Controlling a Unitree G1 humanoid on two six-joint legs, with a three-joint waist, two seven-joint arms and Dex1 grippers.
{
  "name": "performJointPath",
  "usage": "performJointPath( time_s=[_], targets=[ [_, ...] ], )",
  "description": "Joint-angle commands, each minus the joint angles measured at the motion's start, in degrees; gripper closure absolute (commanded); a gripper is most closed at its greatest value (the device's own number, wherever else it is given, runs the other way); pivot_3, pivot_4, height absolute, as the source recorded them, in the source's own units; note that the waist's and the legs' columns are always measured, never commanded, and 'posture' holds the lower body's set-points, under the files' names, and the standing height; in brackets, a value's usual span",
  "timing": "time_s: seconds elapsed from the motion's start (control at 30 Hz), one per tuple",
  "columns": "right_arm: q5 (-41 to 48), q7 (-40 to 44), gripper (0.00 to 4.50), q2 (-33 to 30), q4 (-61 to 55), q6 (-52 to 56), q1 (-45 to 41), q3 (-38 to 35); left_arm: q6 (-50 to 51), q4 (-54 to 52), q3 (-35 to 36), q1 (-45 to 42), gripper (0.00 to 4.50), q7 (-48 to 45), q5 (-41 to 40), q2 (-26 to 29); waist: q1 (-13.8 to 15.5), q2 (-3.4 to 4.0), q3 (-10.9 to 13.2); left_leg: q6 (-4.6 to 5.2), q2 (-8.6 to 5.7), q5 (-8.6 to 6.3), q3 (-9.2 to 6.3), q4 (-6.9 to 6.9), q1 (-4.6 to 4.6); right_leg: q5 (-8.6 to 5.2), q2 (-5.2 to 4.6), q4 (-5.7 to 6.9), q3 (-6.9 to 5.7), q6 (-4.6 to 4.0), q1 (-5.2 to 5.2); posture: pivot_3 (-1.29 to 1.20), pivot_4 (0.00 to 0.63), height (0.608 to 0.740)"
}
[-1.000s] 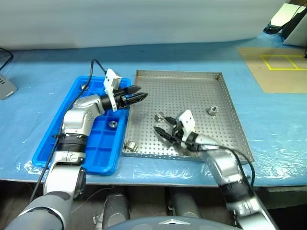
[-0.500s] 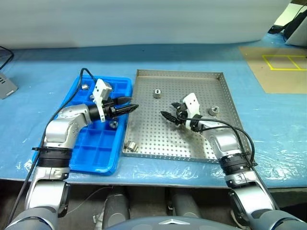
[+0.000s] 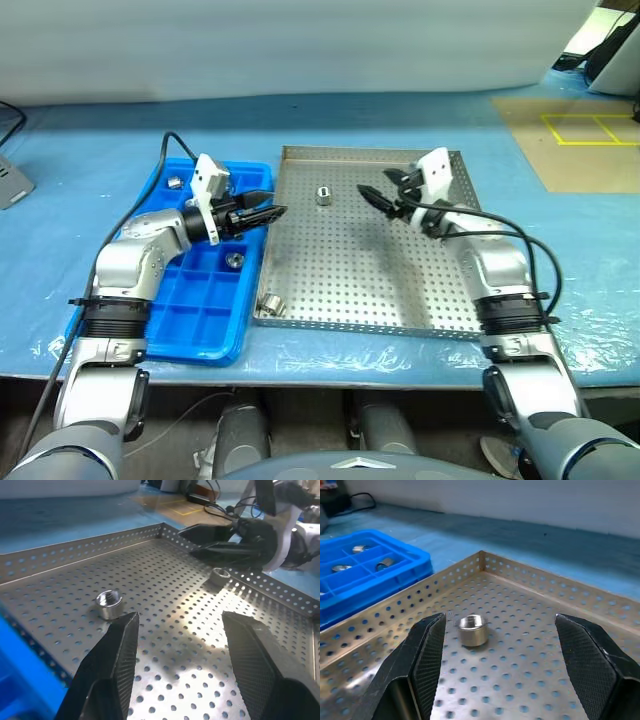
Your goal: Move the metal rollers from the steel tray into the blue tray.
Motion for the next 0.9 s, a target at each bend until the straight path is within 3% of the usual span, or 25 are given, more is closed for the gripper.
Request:
performJointPath(
  time_s=[0.03,0.33,0.53,0.9],
  targets=[
    [-1.0,-2.0,0.89,3.9,5.5,-3.8,-5.2,0.8,-1.4,-0.5,1.1,-0.9,1.73,0.5,-0.2,0.5,0.0,0.02,0.0,-0.03,-0.01,0.02,0.00,0.00,-0.04,-0.01,0.00,0.08,-0.01,-0.01,-0.07,-0.25,0.150,0.740],
    [-3.0,-4.9,0.89,8.6,27.7,-11.8,-16.4,-0.9,-1.2,-3.2,2.1,2.0,1.73,2.8,-0.9,0.8,1.1,0.03,0.0,0.02,-0.11,-0.01,0.00,0.13,-0.12,-0.01,-0.14,0.15,-0.02,-0.02,-0.04,-0.21,0.150,0.740],
    [-6.1,-11.8,0.89,12.6,45.4,-19.9,-24.3,-2.4,-0.5,-5.9,1.9,3.5,1.73,4.5,-1.4,-0.1,0.9,0.04,0.0,-0.01,-0.04,0.01,-0.01,0.12,-0.25,-0.04,-0.10,0.24,-0.07,-0.06,-0.21,-0.17,0.150,0.740],
    [-10.6,-14.8,0.89,15.5,55.2,-24.3,-26.6,-1.4,-0.3,-7.8,0.6,4.8,1.73,6.4,-0.9,-0.5,1.0,0.05,0.0,0.01,-0.03,0.00,-0.02,0.15,-0.26,-0.04,-0.11,0.28,-0.10,-0.07,-0.20,-0.16,0.150,0.740]
  ],
)
